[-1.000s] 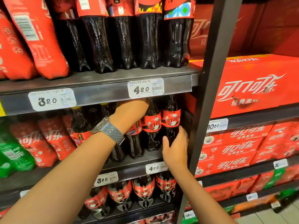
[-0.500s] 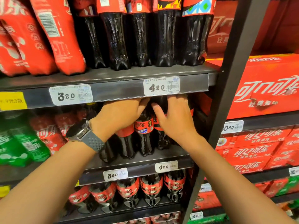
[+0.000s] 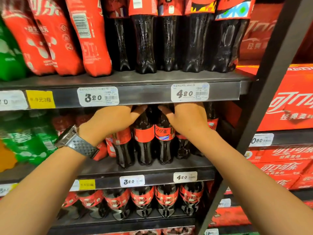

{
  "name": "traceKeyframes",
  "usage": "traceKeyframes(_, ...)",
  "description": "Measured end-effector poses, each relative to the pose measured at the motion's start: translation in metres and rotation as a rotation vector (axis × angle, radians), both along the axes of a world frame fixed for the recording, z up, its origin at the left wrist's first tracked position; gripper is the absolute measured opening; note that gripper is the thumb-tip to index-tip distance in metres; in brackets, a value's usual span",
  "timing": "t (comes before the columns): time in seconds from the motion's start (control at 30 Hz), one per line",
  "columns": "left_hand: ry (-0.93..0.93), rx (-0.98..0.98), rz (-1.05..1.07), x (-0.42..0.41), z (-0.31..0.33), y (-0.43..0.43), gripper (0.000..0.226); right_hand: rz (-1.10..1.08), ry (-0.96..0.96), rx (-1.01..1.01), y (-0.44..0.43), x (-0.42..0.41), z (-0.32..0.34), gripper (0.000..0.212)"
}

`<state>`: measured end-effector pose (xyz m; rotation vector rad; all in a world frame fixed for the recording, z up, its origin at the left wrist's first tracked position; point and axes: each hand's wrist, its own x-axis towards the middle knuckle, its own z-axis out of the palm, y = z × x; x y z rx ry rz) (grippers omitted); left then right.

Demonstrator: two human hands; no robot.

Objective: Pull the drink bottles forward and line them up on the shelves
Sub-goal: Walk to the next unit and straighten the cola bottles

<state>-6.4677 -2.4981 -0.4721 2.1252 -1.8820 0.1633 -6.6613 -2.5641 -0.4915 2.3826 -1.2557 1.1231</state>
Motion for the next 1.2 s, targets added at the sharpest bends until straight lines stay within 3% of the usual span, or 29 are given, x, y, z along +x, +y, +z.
traceKeyframes(0.13, -0.047, -0.021, -0.027, 0.002, 0.000, 0.001, 0.057, 0.027, 0.007, 0.030, -0.005, -0.002, 0.001, 0.047)
traceKeyframes(0.3, -0.178, -0.237, -0.087, -0.004, -0.004, 0.003, 0.060, 0.011, 0.055, 0.006, -0.002, -0.003, 0.002, 0.038)
traceKeyframes(0.47, -0.110, -0.298, -0.110, 0.012, -0.006, 0.010, 0.063, -0.011, 0.142, -0.066, 0.006, 0.004, 0.000, 0.041)
traceKeyframes(0.67, -0.094, -0.326, -0.012, 0.007, -0.012, 0.003, 0.054, 0.206, 0.151, -0.036, 0.020, 0.040, 0.005, 0.034)
traceKeyframes(0.83, 0.031, -0.361, 0.017, 0.038, -0.026, 0.022, 0.052, 0.196, 0.141, -0.016, 0.018, 0.043, 0.004, 0.048)
traceKeyframes(0.93, 0.206, -0.428, -0.002, 0.050, -0.033, 0.034, 0.046, 0.143, 0.185, 0.152, 0.017, 0.052, 0.006, 0.059)
traceKeyframes(1.03, 0.366, -0.384, 0.028, 0.052, -0.036, 0.040, 0.034, 0.136, 0.176, 0.155, 0.014, 0.056, 0.008, 0.054)
traceKeyframes(1.2, 0.434, -0.383, 0.133, 0.043, -0.051, 0.041, 0.046, 0.207, 0.130, 0.271, 0.014, 0.050, 0.009, 0.036)
